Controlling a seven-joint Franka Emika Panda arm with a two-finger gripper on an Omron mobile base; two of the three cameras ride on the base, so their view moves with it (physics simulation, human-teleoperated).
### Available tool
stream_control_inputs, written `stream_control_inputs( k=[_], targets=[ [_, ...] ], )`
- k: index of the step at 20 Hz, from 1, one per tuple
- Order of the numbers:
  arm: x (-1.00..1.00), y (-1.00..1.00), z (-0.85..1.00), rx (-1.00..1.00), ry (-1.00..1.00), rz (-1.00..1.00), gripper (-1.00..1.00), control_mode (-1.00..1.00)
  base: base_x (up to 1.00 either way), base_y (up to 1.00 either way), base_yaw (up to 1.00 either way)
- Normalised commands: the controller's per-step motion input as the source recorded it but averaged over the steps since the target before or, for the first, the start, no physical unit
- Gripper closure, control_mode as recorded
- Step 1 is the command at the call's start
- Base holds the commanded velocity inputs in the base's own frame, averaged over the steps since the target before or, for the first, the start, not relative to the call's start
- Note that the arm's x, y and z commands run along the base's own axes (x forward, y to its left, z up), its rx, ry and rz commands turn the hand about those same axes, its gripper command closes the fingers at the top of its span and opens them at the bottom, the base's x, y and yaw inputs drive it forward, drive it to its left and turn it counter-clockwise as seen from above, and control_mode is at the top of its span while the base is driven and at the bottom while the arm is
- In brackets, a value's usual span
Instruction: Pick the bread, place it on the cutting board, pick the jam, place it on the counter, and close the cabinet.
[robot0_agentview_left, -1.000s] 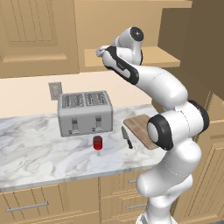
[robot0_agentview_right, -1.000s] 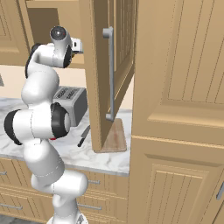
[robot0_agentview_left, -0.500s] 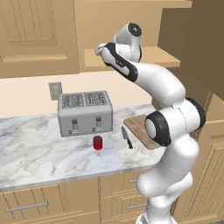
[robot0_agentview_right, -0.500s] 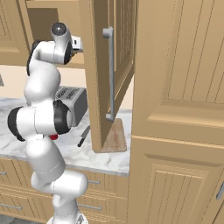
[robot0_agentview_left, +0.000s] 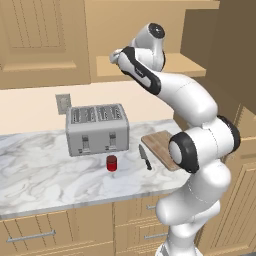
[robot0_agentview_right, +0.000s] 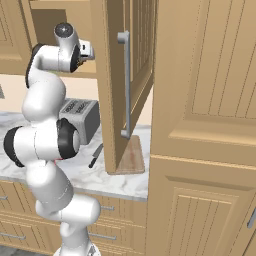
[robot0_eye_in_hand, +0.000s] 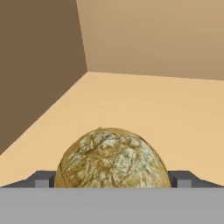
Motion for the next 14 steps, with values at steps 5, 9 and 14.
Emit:
stream_control_inputs(
  k=[5,9,14],
  targets=[
    [-0.61,-0.08,-0.05,0.0,-0.05,0.0,1.0,-1.0,0.0,0.0,0.0],
    [-0.6,-0.28,0.0,0.0,-0.04,0.0,1.0,-1.0,0.0,0.0,0.0],
    [-0.64,-0.43,0.0,0.0,0.0,0.0,1.0,-1.0,0.0,0.0,0.0]
  ],
)
